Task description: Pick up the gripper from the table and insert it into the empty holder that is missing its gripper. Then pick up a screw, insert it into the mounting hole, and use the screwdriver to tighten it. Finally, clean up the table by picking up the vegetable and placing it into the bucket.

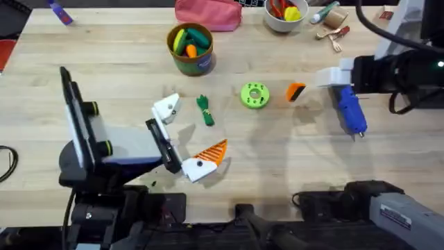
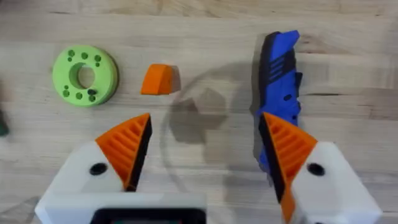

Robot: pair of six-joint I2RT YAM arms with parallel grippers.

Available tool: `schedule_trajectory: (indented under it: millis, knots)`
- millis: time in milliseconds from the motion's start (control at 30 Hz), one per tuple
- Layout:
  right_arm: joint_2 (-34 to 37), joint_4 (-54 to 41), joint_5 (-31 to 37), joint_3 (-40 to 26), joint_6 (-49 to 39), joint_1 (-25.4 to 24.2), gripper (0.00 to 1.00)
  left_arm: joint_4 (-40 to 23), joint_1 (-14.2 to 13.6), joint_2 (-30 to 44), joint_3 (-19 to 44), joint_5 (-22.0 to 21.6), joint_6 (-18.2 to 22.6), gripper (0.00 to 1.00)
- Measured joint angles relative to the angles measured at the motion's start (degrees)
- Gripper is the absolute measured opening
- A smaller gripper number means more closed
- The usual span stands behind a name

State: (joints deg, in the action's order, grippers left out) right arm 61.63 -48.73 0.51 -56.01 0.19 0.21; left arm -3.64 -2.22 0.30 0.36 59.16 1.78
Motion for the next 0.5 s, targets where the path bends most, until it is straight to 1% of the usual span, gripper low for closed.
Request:
schedule_trajectory:
  millis: [100,500]
  knots:
    - [0.0,0.0,0.0,0.0,0.0,0.0,0.994,-1.9,0.0,0.0,0.0,0.7,0.0,0.985]
    - [0.0,0.0,0.0,0.0,0.0,0.0,0.994,-2.2,0.0,0.0,0.1,1.3,0.0,0.985]
